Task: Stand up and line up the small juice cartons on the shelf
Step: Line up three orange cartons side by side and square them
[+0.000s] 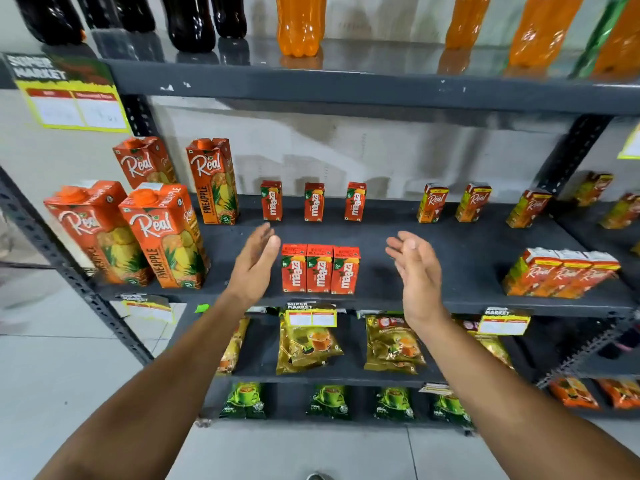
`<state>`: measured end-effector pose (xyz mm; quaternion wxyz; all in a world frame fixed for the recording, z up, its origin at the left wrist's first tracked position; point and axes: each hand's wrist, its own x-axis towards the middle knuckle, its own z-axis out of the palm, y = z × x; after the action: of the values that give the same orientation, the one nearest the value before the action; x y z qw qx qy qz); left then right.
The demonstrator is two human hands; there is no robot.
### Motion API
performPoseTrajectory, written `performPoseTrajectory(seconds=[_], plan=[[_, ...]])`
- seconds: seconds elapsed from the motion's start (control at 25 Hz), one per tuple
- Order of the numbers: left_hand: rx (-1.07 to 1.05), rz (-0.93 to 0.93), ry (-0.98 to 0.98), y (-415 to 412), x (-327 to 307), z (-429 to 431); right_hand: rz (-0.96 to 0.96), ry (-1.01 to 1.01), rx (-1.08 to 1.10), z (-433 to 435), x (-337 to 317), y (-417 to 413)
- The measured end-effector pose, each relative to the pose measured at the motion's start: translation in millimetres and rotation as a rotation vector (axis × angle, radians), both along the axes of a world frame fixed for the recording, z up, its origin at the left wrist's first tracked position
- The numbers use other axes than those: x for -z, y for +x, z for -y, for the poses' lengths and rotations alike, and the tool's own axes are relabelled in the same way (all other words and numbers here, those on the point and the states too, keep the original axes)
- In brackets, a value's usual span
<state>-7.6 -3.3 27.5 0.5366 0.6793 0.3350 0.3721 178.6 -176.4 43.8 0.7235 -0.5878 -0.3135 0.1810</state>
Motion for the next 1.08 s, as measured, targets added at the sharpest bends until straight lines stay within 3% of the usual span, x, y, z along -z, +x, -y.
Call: performPoseTrajectory(seconds=[0.12,0.24,0.36,0.6,0.88,1.08], plan=[[0.019,-0.218,0.141,-15,-18,30,0.006,0.022,-0.026,57,-11,-20],[0.058,-0.548,0.402,-18,-30,43,0.111,-0.236,-0.092,80,-1,-28],[0.045,-0.487,0.267,-18,-35,58,0.164,-0.463,-0.136,86,2,-36],[0.002,-0.426,0.053,-18,2,23,0.299,-0.604,-0.232,45,11,-22],[0.211,-0.519,0.001,-1,26,-49,0.403,-0.857,-0.293,-41,34,29],[0.351,-0.552,-0.053,18,37,-69,0.607,-0.949,-0.370,-69,45,46]])
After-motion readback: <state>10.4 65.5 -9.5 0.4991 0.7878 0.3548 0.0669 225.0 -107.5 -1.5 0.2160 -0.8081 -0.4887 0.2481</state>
